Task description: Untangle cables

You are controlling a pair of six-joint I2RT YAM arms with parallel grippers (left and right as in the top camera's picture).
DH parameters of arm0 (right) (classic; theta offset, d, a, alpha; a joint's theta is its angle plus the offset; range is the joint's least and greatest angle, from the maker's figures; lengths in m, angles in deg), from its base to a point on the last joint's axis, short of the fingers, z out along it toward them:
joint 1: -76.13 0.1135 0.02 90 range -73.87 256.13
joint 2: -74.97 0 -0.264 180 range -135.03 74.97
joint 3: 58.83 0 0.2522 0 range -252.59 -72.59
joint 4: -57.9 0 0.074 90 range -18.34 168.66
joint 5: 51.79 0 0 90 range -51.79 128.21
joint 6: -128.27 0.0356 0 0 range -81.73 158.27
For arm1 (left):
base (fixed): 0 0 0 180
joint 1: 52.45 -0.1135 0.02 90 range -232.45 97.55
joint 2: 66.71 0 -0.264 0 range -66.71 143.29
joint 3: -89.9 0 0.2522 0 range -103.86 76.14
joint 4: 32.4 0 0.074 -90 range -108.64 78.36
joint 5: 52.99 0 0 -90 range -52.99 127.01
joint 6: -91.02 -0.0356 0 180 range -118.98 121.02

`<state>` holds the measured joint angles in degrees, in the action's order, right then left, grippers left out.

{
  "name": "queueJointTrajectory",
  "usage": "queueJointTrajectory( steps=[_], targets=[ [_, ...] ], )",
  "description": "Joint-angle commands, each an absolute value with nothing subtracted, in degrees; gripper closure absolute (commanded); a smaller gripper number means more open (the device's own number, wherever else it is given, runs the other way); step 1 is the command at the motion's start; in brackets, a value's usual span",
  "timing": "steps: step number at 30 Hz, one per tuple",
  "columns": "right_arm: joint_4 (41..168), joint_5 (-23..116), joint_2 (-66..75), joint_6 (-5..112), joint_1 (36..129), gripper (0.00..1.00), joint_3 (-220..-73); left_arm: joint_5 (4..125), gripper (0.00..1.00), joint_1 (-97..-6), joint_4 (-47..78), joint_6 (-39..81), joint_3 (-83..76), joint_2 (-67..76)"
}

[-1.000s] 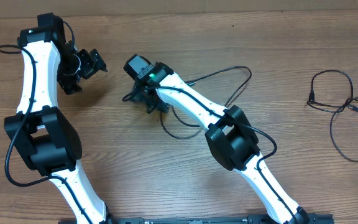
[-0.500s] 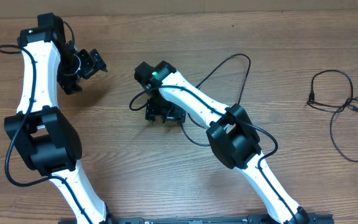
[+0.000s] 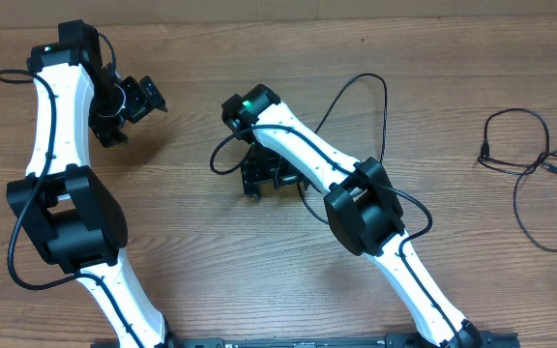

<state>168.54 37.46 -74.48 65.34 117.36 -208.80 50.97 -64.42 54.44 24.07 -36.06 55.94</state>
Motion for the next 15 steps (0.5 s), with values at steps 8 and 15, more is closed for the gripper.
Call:
queueJointTrajectory(
  steps=[8, 15],
  targets=[
    [167.21, 22.55, -75.05, 61.97, 117.19, 0.0, -210.19, 51.45, 0.0, -63.94, 54.39, 24.83, -35.87, 55.44],
    [163.64, 18.31, -75.07, 60.38, 117.06, 0.0, -209.8, 51.45, 0.0, -63.94, 54.39, 24.83, -35.87, 55.44]
  ],
)
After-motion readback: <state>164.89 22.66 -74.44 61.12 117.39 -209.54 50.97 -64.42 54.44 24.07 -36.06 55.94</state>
